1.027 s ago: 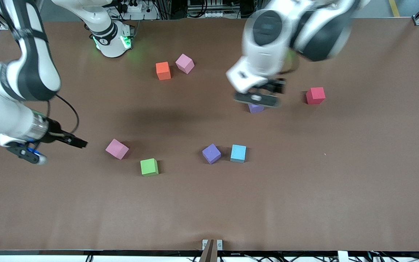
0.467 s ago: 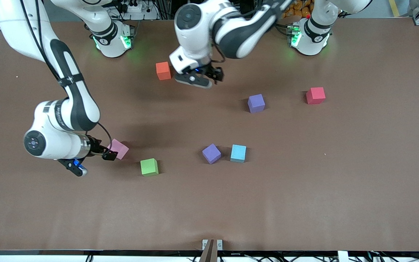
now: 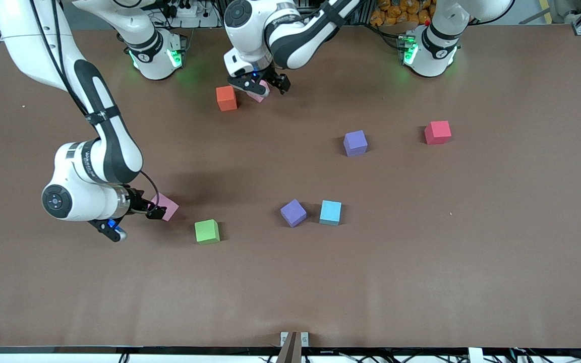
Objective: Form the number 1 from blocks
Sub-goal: 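Close both grippers on the two pink cubes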
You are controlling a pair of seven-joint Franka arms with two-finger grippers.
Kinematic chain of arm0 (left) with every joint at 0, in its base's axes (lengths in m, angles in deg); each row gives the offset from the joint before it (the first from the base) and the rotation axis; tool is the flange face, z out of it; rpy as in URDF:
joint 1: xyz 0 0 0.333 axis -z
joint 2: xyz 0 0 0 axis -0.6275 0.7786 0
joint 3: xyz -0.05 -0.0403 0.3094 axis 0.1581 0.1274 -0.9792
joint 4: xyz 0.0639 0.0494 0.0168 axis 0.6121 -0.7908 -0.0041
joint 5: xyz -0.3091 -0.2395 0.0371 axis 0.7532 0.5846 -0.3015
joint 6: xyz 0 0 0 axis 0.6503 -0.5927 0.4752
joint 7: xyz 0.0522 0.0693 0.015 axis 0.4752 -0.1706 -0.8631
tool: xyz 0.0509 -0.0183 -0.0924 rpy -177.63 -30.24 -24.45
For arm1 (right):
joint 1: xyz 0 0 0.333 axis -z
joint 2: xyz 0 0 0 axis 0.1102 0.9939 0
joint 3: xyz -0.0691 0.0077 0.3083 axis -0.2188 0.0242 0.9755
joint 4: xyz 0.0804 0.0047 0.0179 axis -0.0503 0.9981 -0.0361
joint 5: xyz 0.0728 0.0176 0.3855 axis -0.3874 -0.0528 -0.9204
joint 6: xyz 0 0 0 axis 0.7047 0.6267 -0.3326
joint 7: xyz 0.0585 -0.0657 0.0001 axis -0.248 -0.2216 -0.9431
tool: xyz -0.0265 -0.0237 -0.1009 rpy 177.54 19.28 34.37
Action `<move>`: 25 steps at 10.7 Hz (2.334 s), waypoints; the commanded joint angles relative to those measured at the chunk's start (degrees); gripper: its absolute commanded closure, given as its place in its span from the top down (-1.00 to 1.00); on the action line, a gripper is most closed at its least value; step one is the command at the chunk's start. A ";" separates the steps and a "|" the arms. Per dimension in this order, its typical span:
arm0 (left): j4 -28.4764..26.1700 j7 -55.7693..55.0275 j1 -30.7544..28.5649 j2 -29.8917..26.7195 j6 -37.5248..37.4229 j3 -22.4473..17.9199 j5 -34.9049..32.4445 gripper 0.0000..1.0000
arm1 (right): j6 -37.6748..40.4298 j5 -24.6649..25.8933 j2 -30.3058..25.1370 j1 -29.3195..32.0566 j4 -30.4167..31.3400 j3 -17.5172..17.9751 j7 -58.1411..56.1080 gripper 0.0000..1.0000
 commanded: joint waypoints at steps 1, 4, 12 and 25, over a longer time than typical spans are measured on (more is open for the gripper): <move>-0.10 -2.82 2.20 2.09 3.89 0.14 0.56 1.00 | -0.93 -0.85 1.01 -0.68 0.81 -0.47 0.95 1.00; 2.27 -5.19 4.05 5.35 4.16 0.14 0.03 1.00 | -1.90 -0.94 1.45 -0.68 0.73 -0.47 0.86 1.00; 8.51 -9.77 7.21 11.76 4.25 -0.47 -2.51 1.00 | -5.68 -0.85 3.74 -1.91 0.81 -1.26 0.33 0.80; 9.92 -19.61 7.92 15.20 4.87 -0.65 -5.16 -1.00 | -7.18 -0.68 4.18 -2.79 0.20 -1.87 -0.19 -0.31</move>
